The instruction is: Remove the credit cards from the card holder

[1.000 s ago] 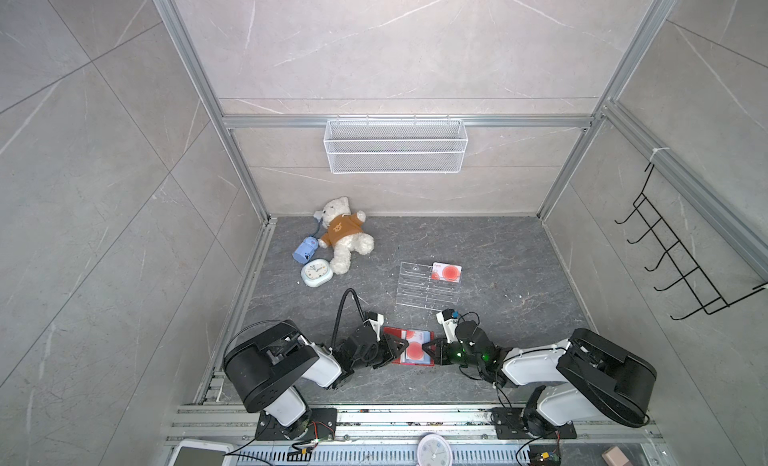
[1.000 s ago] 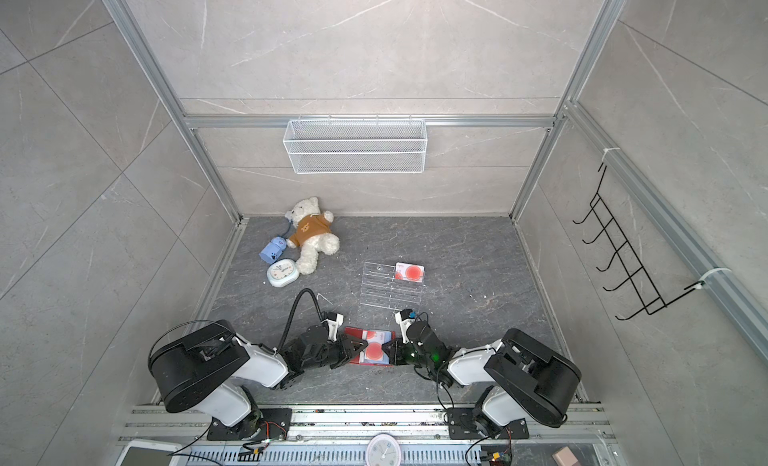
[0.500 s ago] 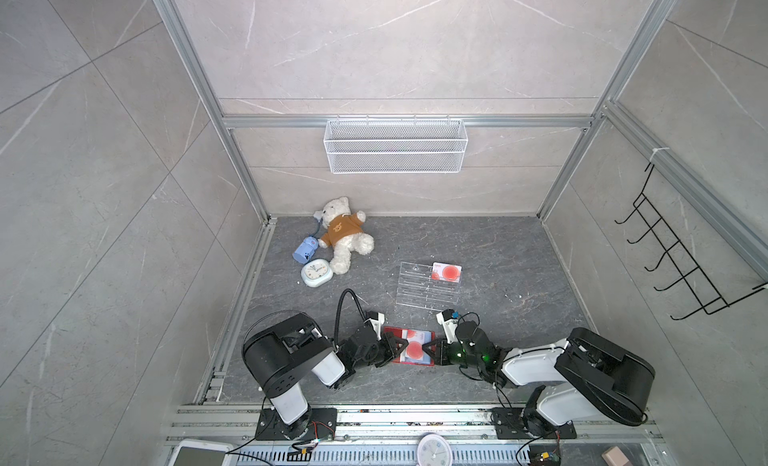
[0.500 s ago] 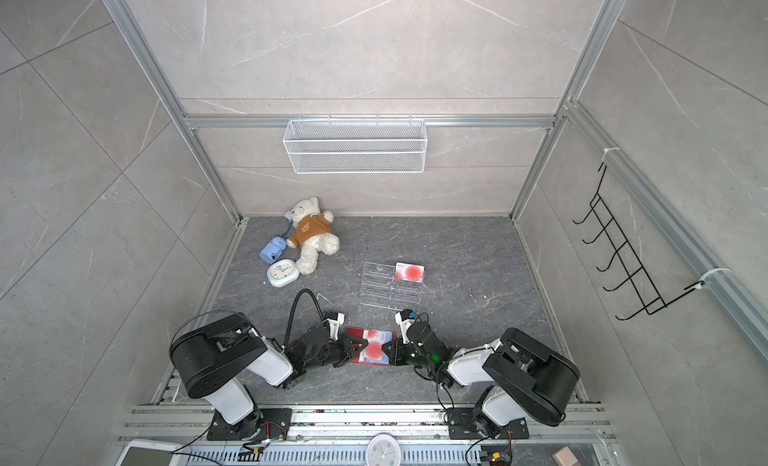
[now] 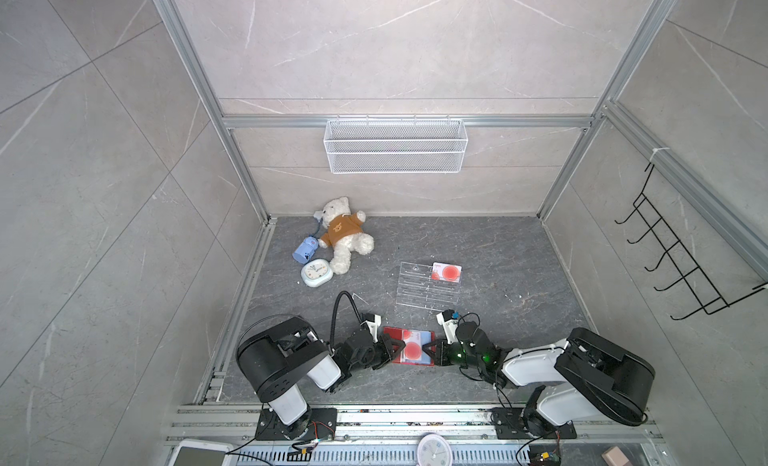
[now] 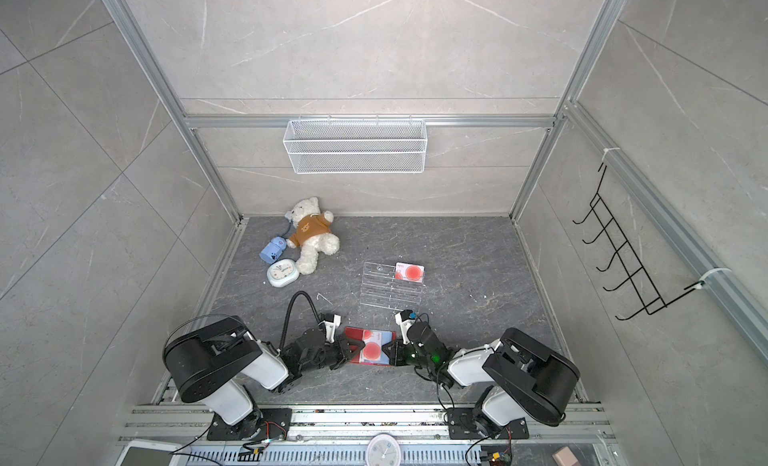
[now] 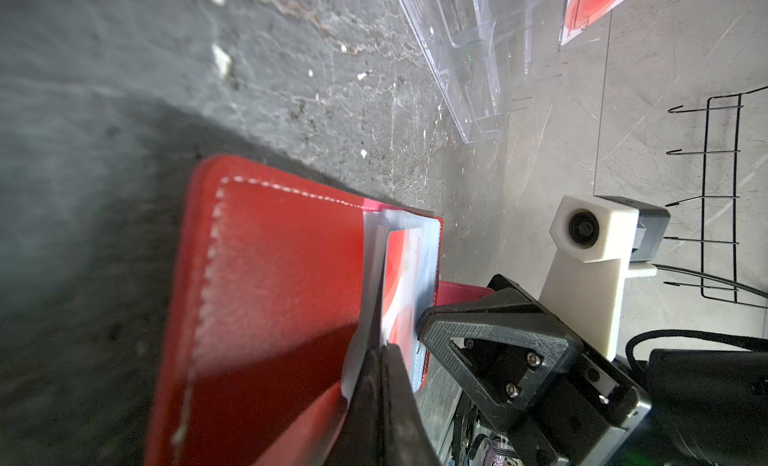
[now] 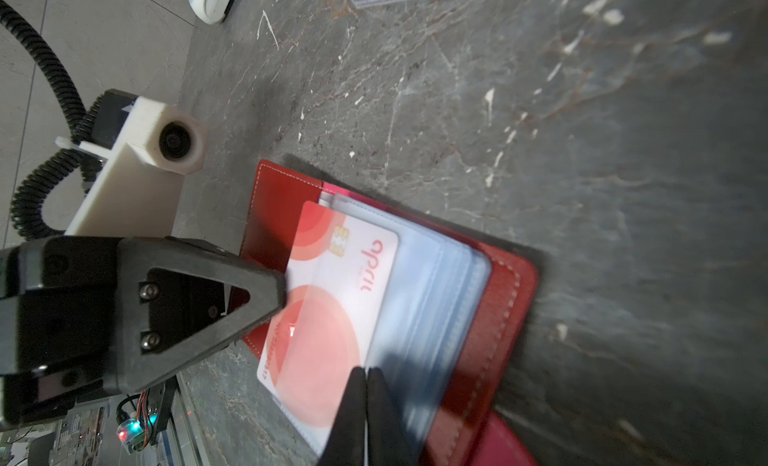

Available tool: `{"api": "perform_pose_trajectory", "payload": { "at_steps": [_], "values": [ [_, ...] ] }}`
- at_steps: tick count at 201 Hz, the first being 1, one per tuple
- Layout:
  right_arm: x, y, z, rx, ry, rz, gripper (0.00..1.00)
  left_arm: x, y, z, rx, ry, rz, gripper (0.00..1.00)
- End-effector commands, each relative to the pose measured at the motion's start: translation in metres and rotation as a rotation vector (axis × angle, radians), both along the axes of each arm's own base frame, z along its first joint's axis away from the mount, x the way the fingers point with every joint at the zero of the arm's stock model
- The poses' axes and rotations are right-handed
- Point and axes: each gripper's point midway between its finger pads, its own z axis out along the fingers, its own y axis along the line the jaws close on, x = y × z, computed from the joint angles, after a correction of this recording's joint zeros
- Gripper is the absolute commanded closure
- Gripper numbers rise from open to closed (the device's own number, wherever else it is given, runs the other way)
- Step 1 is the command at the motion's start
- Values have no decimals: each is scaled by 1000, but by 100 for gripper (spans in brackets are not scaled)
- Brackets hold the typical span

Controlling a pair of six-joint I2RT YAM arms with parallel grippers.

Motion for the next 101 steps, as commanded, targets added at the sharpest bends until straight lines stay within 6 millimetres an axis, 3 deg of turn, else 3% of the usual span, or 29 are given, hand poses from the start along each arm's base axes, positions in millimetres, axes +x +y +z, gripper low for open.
{"api": "perform_pose_trajectory", "payload": {
  "at_steps": [1, 27, 43, 56, 101],
  "values": [
    [-8, -7, -16, -48, 45, 6, 91, 2, 10, -3, 54, -16, 28, 100],
    [-8, -7, -16, -49, 45, 5, 91, 1, 10, 1, 77, -20, 16, 100],
    [-8, -7, -17, -49, 45, 5, 91, 1, 10, 2, 79, -18, 10, 81],
    [-9, -7, -16, -47, 47, 6, 91, 0, 10, 1, 79, -16, 10, 73],
    [-9, -7, -16, -45, 46, 9, 91, 0, 9, -5, 84, 5, 9, 70]
  ]
}}
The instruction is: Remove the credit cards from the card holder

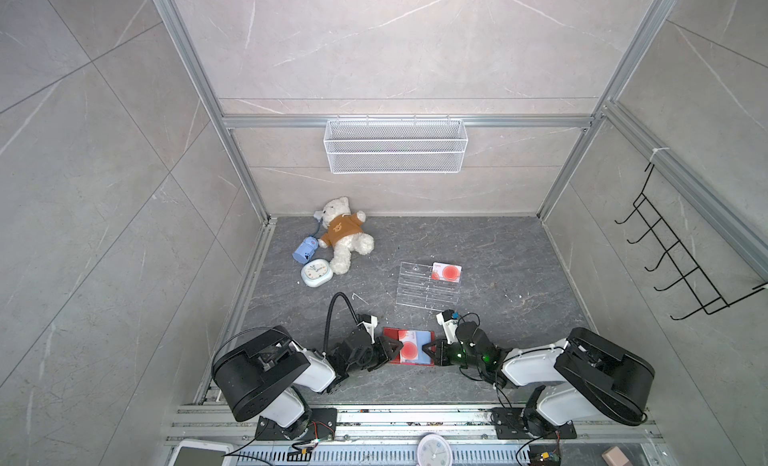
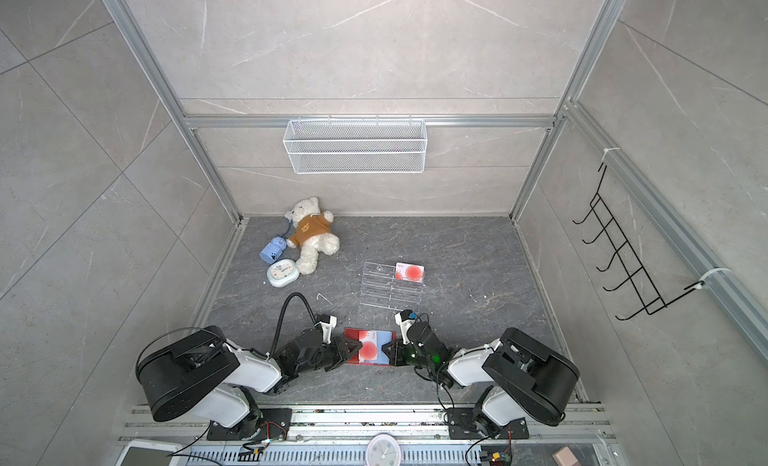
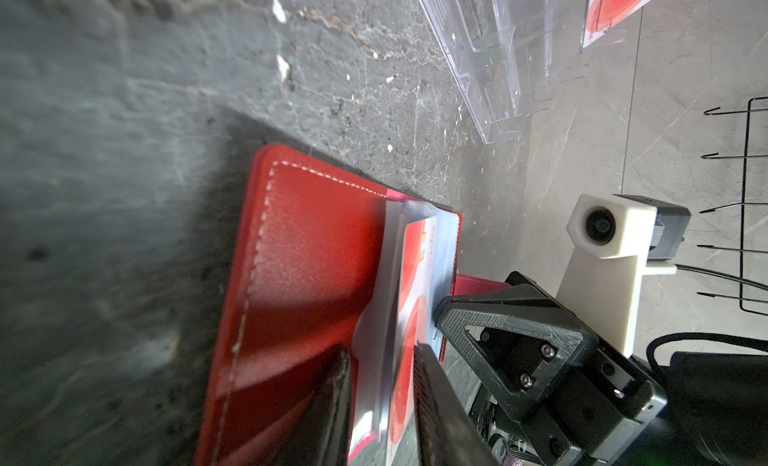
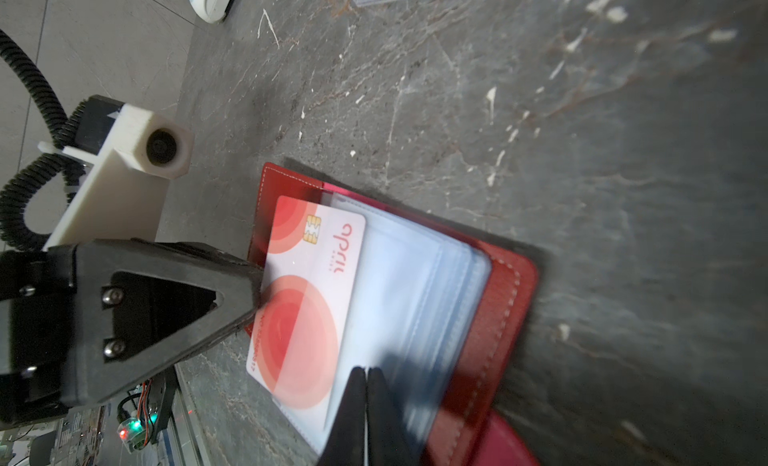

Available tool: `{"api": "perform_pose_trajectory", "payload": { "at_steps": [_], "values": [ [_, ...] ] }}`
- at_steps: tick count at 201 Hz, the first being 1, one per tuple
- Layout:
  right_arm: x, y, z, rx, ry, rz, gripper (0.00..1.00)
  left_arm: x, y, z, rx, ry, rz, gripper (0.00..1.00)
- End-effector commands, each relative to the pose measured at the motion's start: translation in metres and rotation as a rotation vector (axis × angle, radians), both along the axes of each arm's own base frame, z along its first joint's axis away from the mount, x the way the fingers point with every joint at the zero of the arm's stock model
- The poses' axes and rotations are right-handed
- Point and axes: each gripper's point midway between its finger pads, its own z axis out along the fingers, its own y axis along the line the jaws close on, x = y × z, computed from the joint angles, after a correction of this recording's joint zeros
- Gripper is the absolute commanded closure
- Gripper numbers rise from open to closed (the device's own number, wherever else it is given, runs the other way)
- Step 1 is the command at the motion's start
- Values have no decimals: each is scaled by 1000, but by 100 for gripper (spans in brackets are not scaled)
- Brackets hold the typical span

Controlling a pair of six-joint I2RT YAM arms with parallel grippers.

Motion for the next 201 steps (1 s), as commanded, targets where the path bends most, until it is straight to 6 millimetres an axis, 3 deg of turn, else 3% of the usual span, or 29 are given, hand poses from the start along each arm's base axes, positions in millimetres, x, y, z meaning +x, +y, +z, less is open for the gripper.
{"api": "perform_pose_trajectory", "payload": {
  "at_steps": [1, 63, 130, 201],
  "values": [
    [-9, -7, -16, -45, 45, 8, 91, 3, -1, -3, 21, -7, 2, 70],
    [-9, -7, -16, -46, 48, 10, 91, 6, -13, 1, -31, -26, -29, 71],
    [-10, -7, -15, -43, 47, 12, 91, 5, -17, 7, -43, -44, -52, 93],
    [-11, -10, -13, -54, 47, 9, 91, 3, 3, 10, 7, -71, -19, 99]
  ]
}}
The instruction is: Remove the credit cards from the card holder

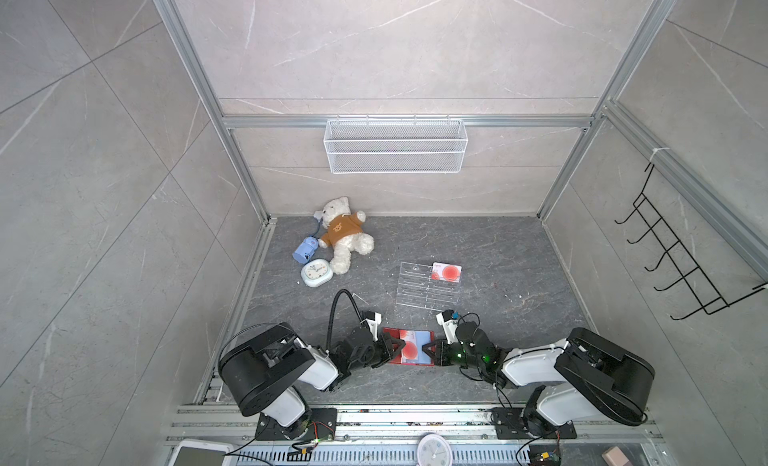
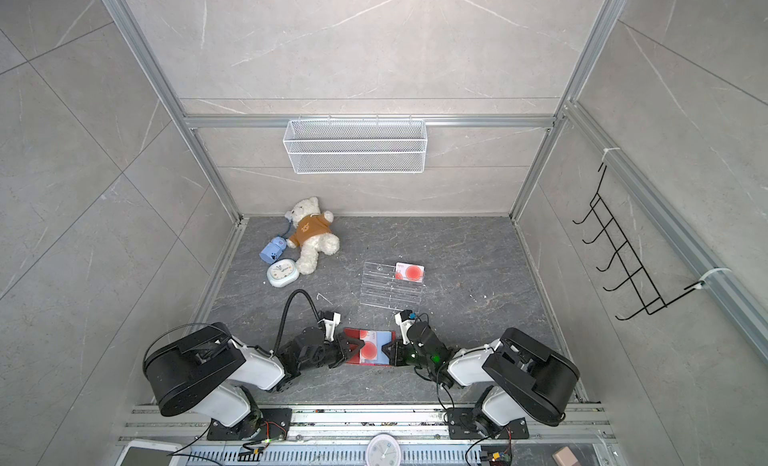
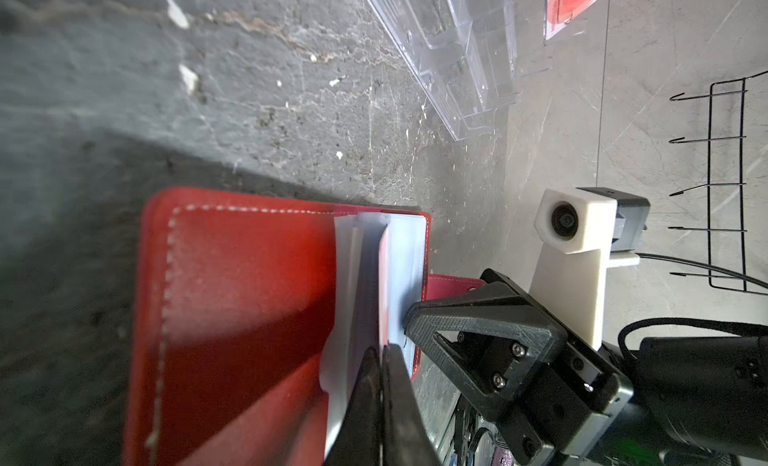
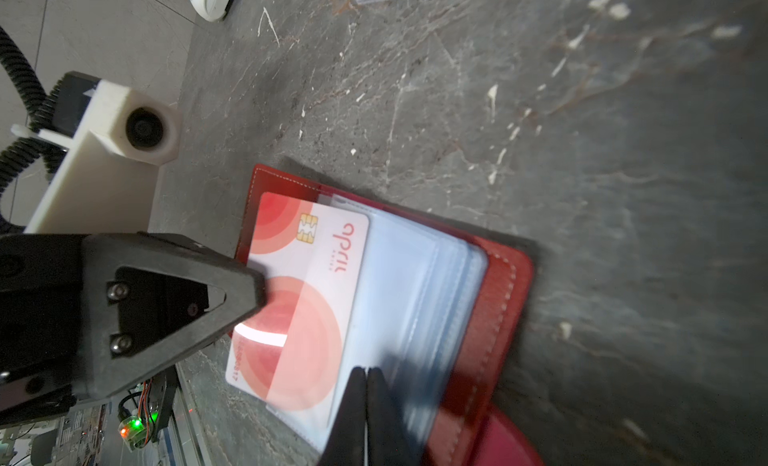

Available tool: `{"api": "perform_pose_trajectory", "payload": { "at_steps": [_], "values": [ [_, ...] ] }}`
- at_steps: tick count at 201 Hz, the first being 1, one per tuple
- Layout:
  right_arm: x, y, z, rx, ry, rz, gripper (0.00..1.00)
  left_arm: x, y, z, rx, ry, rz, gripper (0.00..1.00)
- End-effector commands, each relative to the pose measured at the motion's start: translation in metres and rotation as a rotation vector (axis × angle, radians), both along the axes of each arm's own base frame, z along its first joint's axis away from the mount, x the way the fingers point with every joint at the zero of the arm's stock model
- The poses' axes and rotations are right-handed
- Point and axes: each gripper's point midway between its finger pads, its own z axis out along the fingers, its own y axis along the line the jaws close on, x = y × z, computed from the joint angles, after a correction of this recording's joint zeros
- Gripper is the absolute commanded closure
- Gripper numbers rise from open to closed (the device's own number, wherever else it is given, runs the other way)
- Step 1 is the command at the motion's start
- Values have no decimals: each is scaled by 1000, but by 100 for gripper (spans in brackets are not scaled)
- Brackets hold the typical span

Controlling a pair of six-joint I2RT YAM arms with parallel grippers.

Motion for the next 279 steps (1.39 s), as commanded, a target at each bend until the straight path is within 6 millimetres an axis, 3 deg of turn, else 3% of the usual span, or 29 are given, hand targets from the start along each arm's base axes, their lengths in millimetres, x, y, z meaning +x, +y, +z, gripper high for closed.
{"api": "perform_pose_trajectory", "payload": {
  "at_steps": [1, 88, 114, 170, 228, 248, 279],
  "values": [
    [-10, -10, -13, -52, 43, 6, 91, 1, 12, -1, 47, -30, 16, 99],
    [-10, -9, 0, -66, 31, 18, 87, 2, 24, 28, 53, -85, 45, 100],
    [-7, -5, 18, -42, 9, 26, 83, 1, 30, 46, 30, -117, 59, 100],
    [3, -19, 69, -111, -74, -13, 55, 3, 32, 89, -55, -186, 82, 100],
    [10, -59, 118, -231, -203, -118, 7, 6, 19, 127, -187, -235, 64, 100],
    [9, -66, 137, -210, -244, -133, 0, 7, 9, 145, -243, -261, 31, 100],
    [6, -70, 157, -160, -266, -150, 0, 10, -5, 162, -314, -279, -11, 100]
  ]
}}
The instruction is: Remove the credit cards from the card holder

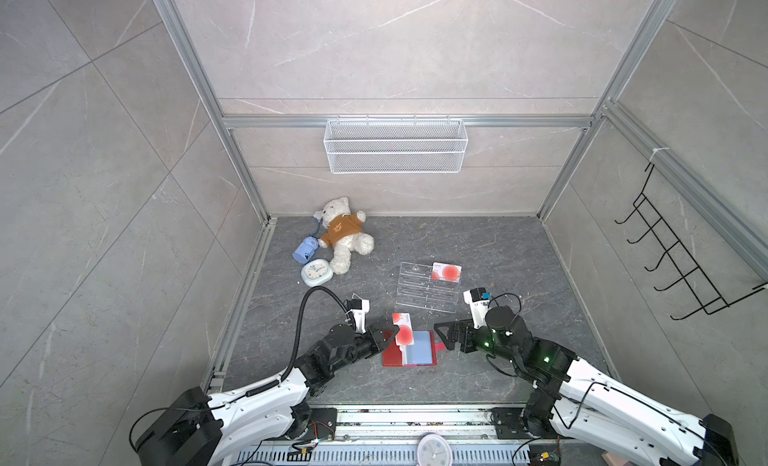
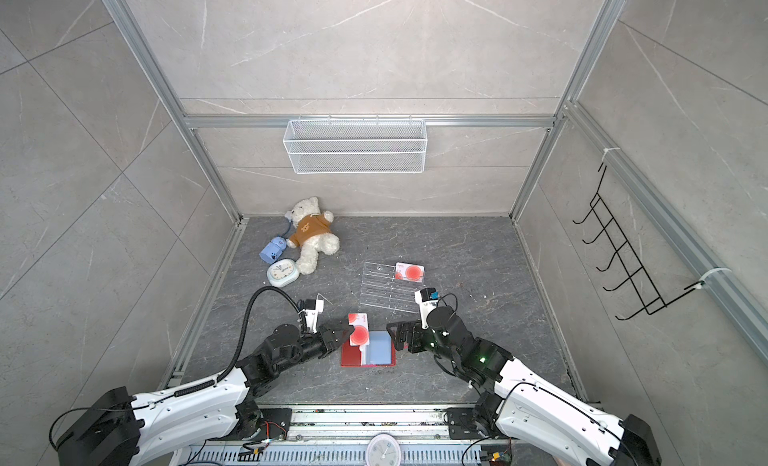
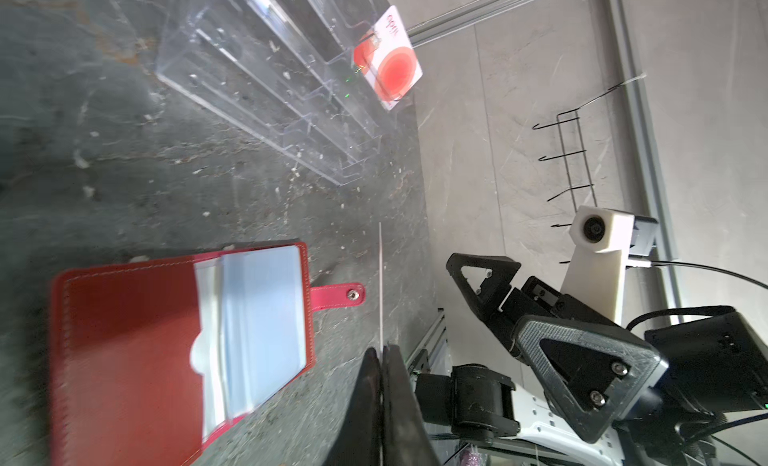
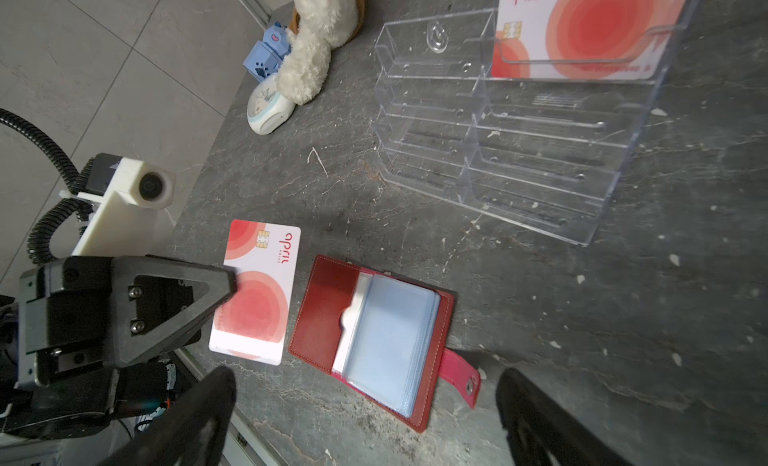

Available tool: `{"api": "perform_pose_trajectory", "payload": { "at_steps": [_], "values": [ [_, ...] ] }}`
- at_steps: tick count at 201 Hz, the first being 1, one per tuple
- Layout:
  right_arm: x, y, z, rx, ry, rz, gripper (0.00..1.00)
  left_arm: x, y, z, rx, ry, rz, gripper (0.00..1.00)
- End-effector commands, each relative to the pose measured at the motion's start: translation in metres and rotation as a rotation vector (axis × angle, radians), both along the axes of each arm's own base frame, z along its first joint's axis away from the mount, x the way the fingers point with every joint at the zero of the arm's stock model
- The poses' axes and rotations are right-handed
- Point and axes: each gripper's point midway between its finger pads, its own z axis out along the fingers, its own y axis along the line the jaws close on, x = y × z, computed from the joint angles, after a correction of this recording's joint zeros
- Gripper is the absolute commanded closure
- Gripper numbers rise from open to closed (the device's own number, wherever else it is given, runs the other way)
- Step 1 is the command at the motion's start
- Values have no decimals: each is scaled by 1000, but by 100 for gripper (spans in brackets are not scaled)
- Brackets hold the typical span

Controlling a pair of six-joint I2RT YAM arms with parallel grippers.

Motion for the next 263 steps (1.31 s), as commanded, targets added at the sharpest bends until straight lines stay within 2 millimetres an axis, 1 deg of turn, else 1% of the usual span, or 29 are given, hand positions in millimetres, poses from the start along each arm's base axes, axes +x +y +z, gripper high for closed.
{"api": "perform_pose_trajectory", "payload": {
  "at_steps": [1, 50, 84, 112, 128, 171, 194, 220, 247, 263],
  "values": [
    [-1, -13, 10, -25, -11, -31, 0, 5, -17, 50, -147, -94, -50, 100],
    [-6, -16, 14, 19, 7, -39, 0, 8, -29, 60, -203, -106, -87, 100],
    [-7, -15, 19, 53, 6, -35, 0, 8, -31, 63, -215, -106, -94, 100],
    [-6, -14, 18, 56, 18, -33, 0, 8, -32, 66, -222, -110, -100, 100],
    [-6, -11, 18, 69, 24, -21, 0, 7, -32, 65, -223, -106, -102, 100],
    [-4, 6, 29, 155, 17, 42, 2, 6, -35, 65, -236, -104, -119, 100],
    [-2, 16, 33, 212, 21, 78, 5, 7, -38, 69, -260, -111, -129, 100],
    [3, 23, 40, 273, 18, 107, 13, 8, -46, 77, -307, -113, -156, 100],
    [7, 22, 50, 325, -1, 116, 20, 11, -54, 88, -374, -101, -178, 100],
    [10, 18, 52, 337, -3, 109, 24, 13, -60, 96, -426, -100, -196, 100]
  ]
}}
